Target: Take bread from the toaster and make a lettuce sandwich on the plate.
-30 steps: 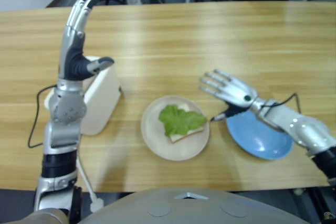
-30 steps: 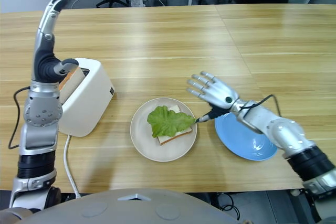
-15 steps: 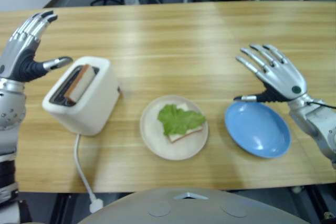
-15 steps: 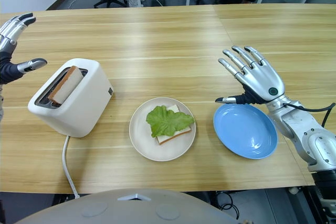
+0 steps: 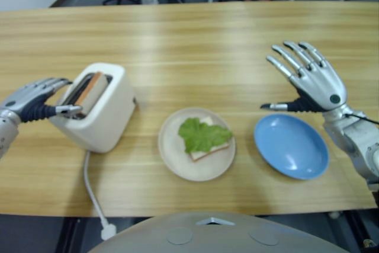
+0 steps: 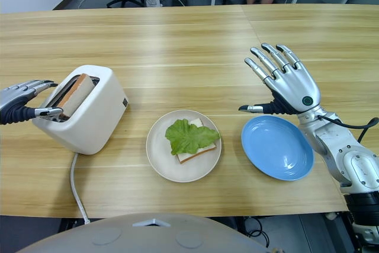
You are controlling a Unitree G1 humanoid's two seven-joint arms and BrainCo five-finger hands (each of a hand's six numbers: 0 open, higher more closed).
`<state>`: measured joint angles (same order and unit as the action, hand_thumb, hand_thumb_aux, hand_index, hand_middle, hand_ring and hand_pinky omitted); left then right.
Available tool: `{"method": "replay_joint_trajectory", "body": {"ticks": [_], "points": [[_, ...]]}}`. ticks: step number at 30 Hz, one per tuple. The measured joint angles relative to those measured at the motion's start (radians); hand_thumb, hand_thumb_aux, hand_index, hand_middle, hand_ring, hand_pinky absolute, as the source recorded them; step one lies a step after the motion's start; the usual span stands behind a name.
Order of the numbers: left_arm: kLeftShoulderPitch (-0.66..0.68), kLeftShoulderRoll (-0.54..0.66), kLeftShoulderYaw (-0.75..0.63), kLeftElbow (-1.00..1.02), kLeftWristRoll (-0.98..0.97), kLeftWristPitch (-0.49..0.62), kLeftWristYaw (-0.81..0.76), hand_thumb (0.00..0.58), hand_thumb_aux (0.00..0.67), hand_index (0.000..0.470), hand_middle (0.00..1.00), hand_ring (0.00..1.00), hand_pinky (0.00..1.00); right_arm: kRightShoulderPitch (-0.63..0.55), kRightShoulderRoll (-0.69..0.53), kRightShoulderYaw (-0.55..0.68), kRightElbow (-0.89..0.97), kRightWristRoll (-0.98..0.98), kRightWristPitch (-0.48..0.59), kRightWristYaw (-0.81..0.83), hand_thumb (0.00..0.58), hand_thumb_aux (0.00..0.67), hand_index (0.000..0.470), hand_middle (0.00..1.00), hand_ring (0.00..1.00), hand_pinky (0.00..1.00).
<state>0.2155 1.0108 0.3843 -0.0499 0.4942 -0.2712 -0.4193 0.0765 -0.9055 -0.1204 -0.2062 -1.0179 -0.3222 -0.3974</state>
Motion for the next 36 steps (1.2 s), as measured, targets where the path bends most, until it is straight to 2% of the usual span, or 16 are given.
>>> {"method": "replay_joint_trajectory", "body": {"ticks": [6, 14, 15, 16, 17, 36], "points": [[-0.010, -0.003, -0.039, -0.040, -0.058, 0.048, -0.076, 0.000, 0.000, 0.000, 0.00, 0.00, 0.00, 0.006, 0.000, -0.001, 0.000, -0.009, 0.004, 0.000, 0.000, 0.000, 0.000, 0.00, 0.00, 0.00], [-0.097, -0.024, -0.128, -0.047, -0.061, 0.075, -0.084, 0.000, 0.000, 0.000, 0.00, 0.00, 0.00, 0.019, 0.011, 0.002, 0.001, -0.011, 0.007, 0.000, 0.000, 0.000, 0.000, 0.00, 0.00, 0.00], [-0.105, -0.030, -0.149, -0.047, -0.058, 0.075, -0.084, 0.212, 0.137, 0.094, 0.00, 0.00, 0.00, 0.021, 0.014, 0.003, 0.001, -0.011, 0.007, 0.000, 0.000, 0.000, 0.000, 0.00, 0.00, 0.00], [-0.113, -0.037, -0.153, -0.046, -0.057, 0.077, -0.082, 0.484, 0.397, 0.272, 0.00, 0.00, 0.00, 0.022, 0.017, 0.003, 0.002, -0.011, 0.007, 0.000, 0.000, 0.000, 0.000, 0.00, 0.00, 0.00], [-0.122, -0.041, -0.161, -0.046, -0.055, 0.081, -0.081, 0.580, 0.670, 0.460, 0.00, 0.00, 0.00, 0.023, 0.018, 0.004, 0.003, -0.011, 0.007, 0.000, 0.000, 0.000, 0.000, 0.00, 0.00, 0.00], [-0.149, -0.061, -0.239, -0.002, 0.028, 0.087, 0.041, 0.580, 0.670, 0.460, 0.00, 0.00, 0.00, 0.040, 0.019, 0.003, 0.010, -0.011, 0.008, 0.000, 0.000, 0.000, 0.000, 0.00, 0.00, 0.00]]}}
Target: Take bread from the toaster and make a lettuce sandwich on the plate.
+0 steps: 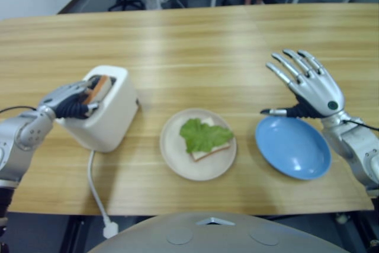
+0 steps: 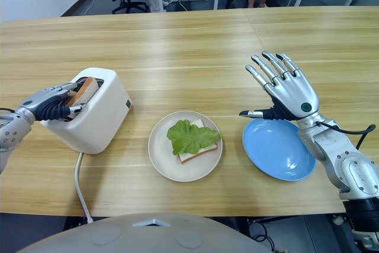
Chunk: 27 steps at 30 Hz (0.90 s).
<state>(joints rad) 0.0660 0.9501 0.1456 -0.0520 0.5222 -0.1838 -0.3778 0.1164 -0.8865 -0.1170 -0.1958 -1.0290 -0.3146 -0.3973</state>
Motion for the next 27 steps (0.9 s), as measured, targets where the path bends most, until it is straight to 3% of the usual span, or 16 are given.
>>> {"method": "replay_joint_trajectory", "body": {"ticks": [3, 4, 5, 27], "points": [[-0.001, 0.000, -0.009, 0.015, 0.011, 0.003, 0.014, 0.580, 0.670, 0.460, 0.00, 0.00, 0.00, 0.000, 0.000, 0.000, 0.000, 0.000, 0.000, 0.000, 0.000, 0.000, 0.000, 0.00, 0.00, 0.00], [-0.001, -0.001, -0.010, 0.018, 0.012, 0.003, 0.019, 0.580, 0.670, 0.460, 0.69, 0.69, 0.69, 0.000, 0.000, 0.000, 0.000, 0.000, 0.000, 0.000, 0.000, 0.000, 0.000, 0.00, 0.00, 0.00], [-0.002, -0.004, -0.010, 0.022, 0.011, 0.002, 0.023, 0.580, 0.670, 0.460, 1.00, 1.00, 1.00, 0.000, 0.000, 0.000, 0.000, 0.000, 0.000, 0.000, 0.000, 0.000, 0.000, 0.00, 0.00, 0.00], [-0.129, -0.083, 0.013, 0.082, -0.021, -0.036, 0.222, 0.580, 0.670, 0.460, 1.00, 1.00, 1.00, -0.018, 0.000, 0.004, 0.027, 0.000, -0.003, -0.001, 0.000, 0.000, 0.000, 0.00, 0.00, 0.00]]}}
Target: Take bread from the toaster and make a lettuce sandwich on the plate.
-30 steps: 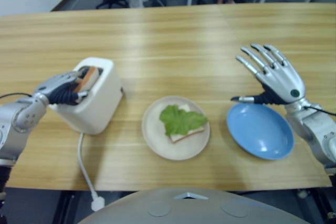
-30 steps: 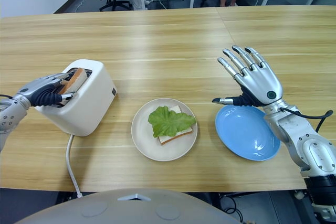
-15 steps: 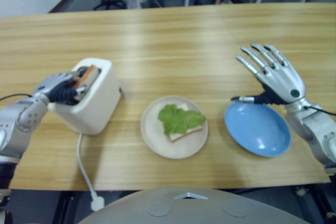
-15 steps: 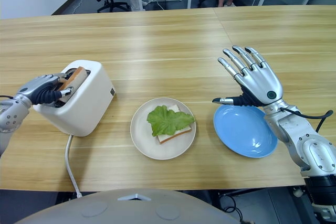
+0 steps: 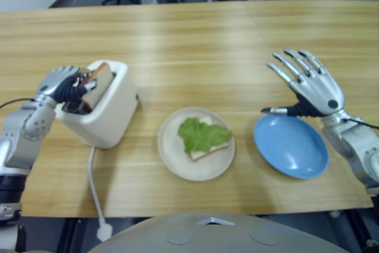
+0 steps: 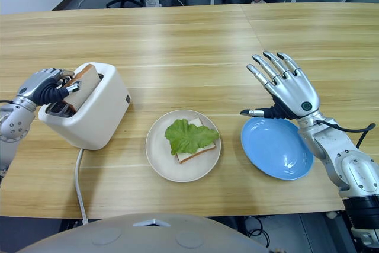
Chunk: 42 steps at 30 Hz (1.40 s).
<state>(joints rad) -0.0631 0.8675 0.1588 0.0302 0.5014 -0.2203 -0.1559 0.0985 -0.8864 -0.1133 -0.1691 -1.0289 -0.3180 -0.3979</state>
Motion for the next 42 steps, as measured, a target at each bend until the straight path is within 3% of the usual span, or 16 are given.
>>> {"method": "replay_joint_trajectory", "body": {"ticks": [23, 32, 42], "points": [[-0.032, 0.000, 0.072, -0.150, -0.048, -0.009, -0.026, 0.580, 0.670, 0.460, 1.00, 1.00, 1.00, -0.019, 0.000, 0.005, 0.007, 0.000, -0.001, -0.002, 0.000, 0.000, 0.000, 0.00, 0.00, 0.00], [-0.054, 0.000, 0.086, -0.179, -0.039, -0.056, -0.018, 0.580, 0.670, 0.460, 1.00, 1.00, 1.00, -0.024, 0.003, 0.031, 0.019, -0.002, -0.001, -0.002, 0.000, 0.000, 0.000, 0.00, 0.00, 0.00], [-0.179, -0.026, 0.043, -0.251, 0.028, -0.153, 0.046, 0.580, 0.670, 0.460, 1.00, 1.00, 1.00, -0.040, 0.003, 0.030, 0.042, -0.005, 0.011, -0.029, 0.000, 0.000, 0.000, 0.00, 0.00, 0.00]]}}
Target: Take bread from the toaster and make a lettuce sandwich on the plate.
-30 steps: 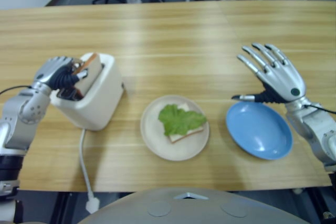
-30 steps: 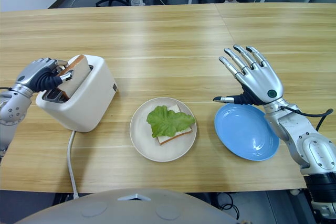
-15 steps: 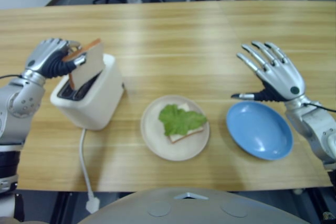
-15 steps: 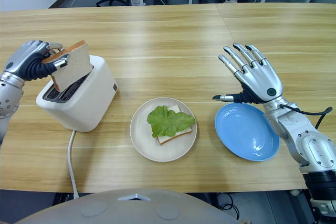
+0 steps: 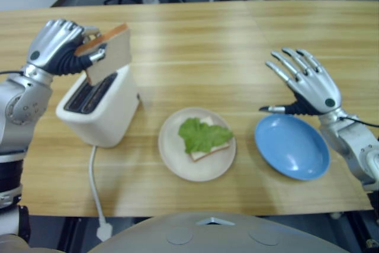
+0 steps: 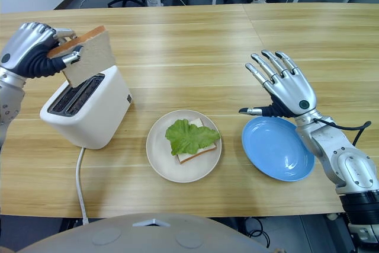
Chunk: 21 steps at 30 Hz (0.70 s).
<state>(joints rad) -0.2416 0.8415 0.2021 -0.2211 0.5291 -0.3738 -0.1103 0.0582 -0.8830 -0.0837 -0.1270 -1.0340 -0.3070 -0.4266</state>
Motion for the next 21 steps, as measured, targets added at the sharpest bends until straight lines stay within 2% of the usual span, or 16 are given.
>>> {"method": "replay_joint_trajectory", "body": {"ticks": [7, 21], "points": [[-0.067, -0.117, -0.200, 0.007, 0.138, -0.055, 0.025, 0.580, 0.670, 0.460, 1.00, 1.00, 1.00, -0.025, 0.001, 0.006, 0.017, 0.000, 0.004, -0.009, 0.000, 0.000, 0.000, 0.00, 0.00, 0.00], [-0.112, -0.255, -0.426, 0.115, 0.364, -0.134, 0.166, 0.580, 0.670, 0.460, 1.00, 1.00, 1.00, -0.053, 0.002, 0.040, 0.023, 0.001, -0.016, -0.008, 0.000, 0.000, 0.000, 0.00, 0.00, 0.00]]}}
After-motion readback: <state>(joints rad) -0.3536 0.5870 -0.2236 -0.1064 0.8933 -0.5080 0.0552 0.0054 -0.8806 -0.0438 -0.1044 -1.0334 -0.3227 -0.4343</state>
